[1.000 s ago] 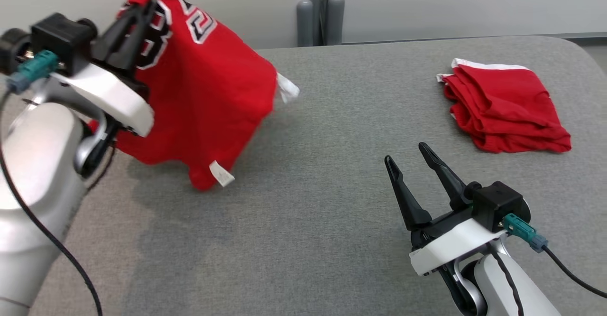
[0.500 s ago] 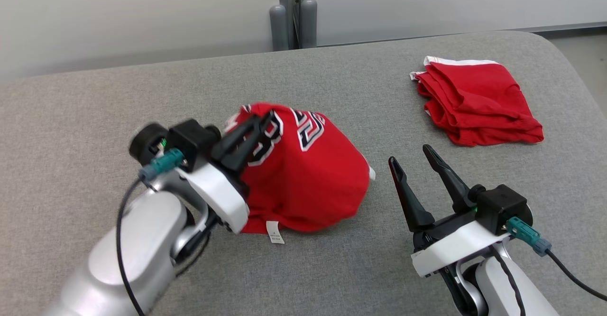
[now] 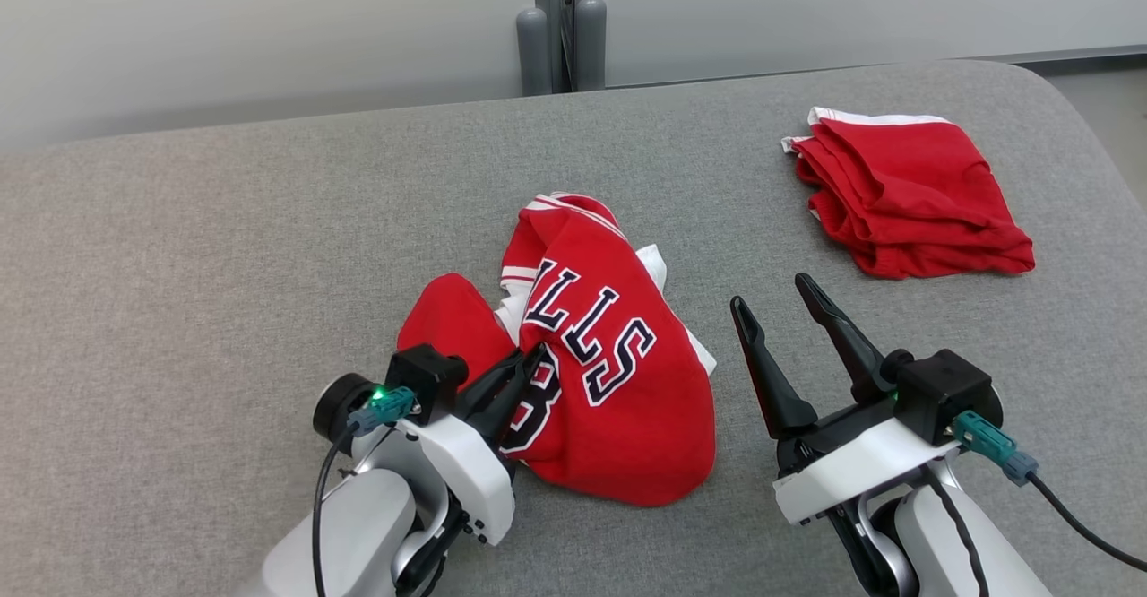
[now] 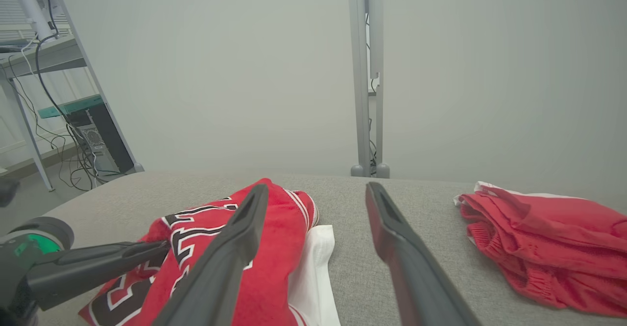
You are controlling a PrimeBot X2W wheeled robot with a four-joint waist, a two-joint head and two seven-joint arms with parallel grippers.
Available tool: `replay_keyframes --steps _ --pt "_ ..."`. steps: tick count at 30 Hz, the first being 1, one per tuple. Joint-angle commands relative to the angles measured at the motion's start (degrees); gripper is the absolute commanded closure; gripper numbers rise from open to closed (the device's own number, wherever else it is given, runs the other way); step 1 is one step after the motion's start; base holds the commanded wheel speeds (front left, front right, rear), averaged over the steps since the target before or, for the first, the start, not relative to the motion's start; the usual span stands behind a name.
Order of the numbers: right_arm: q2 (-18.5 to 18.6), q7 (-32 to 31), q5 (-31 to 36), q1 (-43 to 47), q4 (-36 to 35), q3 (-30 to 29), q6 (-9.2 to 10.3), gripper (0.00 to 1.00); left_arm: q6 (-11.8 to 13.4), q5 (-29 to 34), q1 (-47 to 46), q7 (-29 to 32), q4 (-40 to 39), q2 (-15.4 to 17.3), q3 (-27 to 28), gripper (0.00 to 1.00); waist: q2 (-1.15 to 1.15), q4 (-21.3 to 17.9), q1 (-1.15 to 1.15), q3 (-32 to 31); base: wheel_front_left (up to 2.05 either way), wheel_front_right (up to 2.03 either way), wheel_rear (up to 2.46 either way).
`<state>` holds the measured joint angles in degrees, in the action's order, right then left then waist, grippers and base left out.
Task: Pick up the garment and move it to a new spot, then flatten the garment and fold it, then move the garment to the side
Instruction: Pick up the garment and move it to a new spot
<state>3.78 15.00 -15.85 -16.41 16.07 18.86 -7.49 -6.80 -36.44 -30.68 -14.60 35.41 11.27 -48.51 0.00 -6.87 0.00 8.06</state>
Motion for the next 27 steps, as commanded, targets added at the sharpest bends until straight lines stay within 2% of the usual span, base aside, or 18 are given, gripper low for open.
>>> replay_keyframes --steps 1,2,7,20,27 --pt "0.12 0.34 0.09 0.18 0.22 -0.01 0.00 0.00 -0.29 -0.60 0.65 -0.39 1.19 -0.62 0.19 0.44 0.00 0.12 0.00 -0.26 0.00 0.00 0.00" --pt "0.11 0.33 -0.01 0.27 0.27 0.04 0.00 0.00 -0.35 -0.42 0.70 -0.49 1.80 -0.99 0.30 0.00 0.00 0.18 0.00 -0.43 0.00 0.00 0.00" --pt "0.19 0.33 -0.48 0.88 0.11 -0.30 0.00 0.00 -0.44 2.07 2.26 -0.56 -0.72 -1.90 4.54 0.00 0.00 0.77 0.00 -1.69 0.00 0.00 0.00" --pt "0.13 0.24 -0.58 2.87 -1.03 -1.70 0.00 0.00 4.24 14.52 11.10 -0.58 -16.40 -1.06 18.79 0.00 0.00 2.82 0.00 -4.16 0.00 0.00 0.00" --pt "0.17 0.24 -0.45 4.37 -1.39 -3.47 0.00 0.00 4.77 16.63 15.43 -0.58 -19.26 -1.65 24.26 0.00 0.00 4.30 0.00 -5.95 0.00 0.00 0.00"
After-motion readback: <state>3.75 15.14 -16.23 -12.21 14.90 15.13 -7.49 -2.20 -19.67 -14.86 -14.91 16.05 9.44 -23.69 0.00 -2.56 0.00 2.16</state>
